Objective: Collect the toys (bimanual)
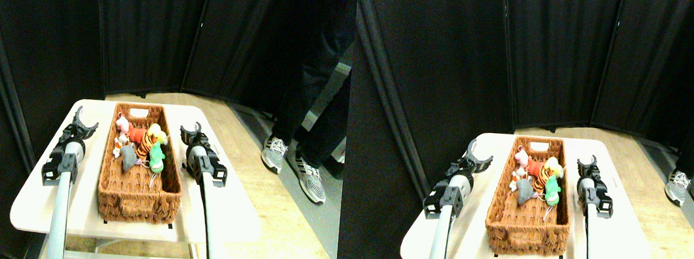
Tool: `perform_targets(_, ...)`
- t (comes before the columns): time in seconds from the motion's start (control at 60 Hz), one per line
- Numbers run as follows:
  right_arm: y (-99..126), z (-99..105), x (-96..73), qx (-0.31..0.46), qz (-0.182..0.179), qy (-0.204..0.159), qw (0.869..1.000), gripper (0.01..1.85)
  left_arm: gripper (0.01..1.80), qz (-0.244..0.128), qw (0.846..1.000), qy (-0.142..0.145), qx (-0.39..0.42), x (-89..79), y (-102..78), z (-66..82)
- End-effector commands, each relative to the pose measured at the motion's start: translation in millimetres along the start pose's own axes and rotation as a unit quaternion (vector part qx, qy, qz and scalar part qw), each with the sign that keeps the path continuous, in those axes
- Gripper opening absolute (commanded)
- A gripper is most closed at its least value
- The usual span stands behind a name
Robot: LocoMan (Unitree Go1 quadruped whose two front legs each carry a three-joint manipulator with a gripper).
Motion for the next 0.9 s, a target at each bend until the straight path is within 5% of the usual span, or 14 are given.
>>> perform_targets(0.017, 6.5, 2.5, -9.4, 0.015, 0.026, 0.019, 0.999, 0.38, 0.47, 0.009, 1.0, -0.024, -0.018, 2.9, 5.4, -2.0)
perform_targets(0.683, -25.7, 4.1, -53.6, 0.033, 0.011, 0.065, 0.997, 0.66, 0.41, 0.018, 0.997, -0.061, -0.053, 8.1, 29.6, -7.2)
perform_targets(0.9, -47.0, 6.5, -45.9, 0.03, -0.022, 0.058, 0.998, 0.68, 0.42, 0.018, 0.996, -0.063, -0.055, 7.7, 26.5, -8.4)
